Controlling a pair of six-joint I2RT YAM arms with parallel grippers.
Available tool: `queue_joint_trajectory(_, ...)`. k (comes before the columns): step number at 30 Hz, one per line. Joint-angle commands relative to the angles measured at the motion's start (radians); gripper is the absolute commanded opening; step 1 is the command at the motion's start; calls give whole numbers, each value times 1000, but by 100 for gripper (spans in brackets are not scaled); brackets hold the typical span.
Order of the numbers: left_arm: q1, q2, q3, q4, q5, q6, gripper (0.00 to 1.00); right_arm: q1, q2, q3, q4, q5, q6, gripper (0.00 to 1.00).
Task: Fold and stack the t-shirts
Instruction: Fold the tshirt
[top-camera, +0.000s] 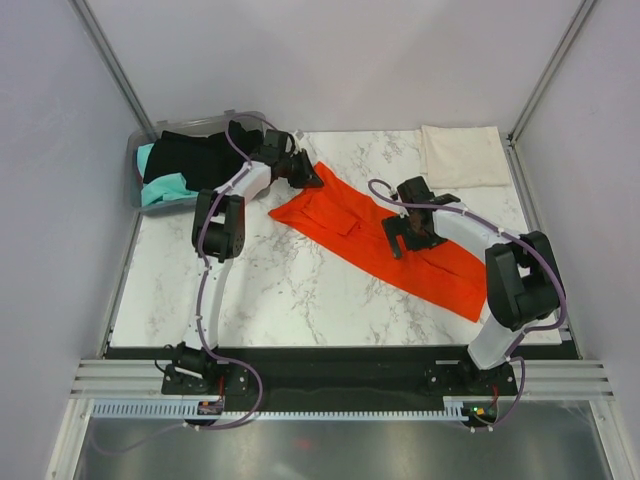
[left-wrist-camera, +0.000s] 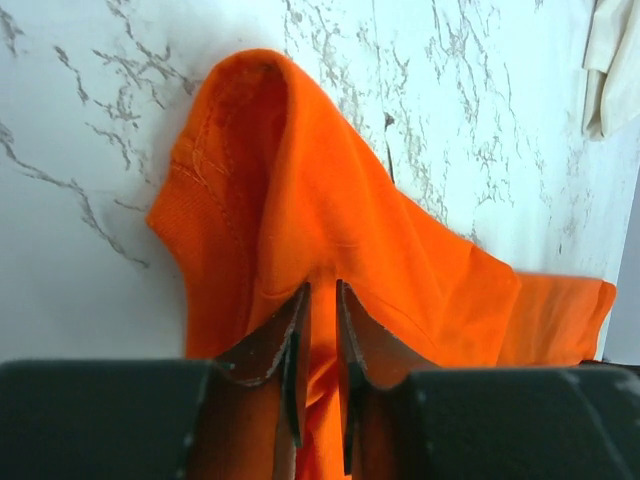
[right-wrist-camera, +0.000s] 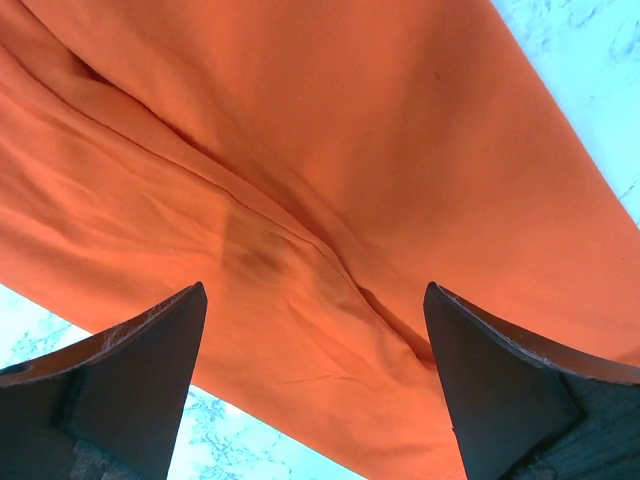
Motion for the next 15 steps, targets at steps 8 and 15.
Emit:
queue_joint_trajectory(8, -42, -380, -145, -35, -80, 88, 70, -11, -63, 16, 3, -4, 11, 98)
queue_joint_trajectory(15, -140, -555, -363, -92, -368, 48, 92, -11, -92, -32, 13, -7, 45, 98)
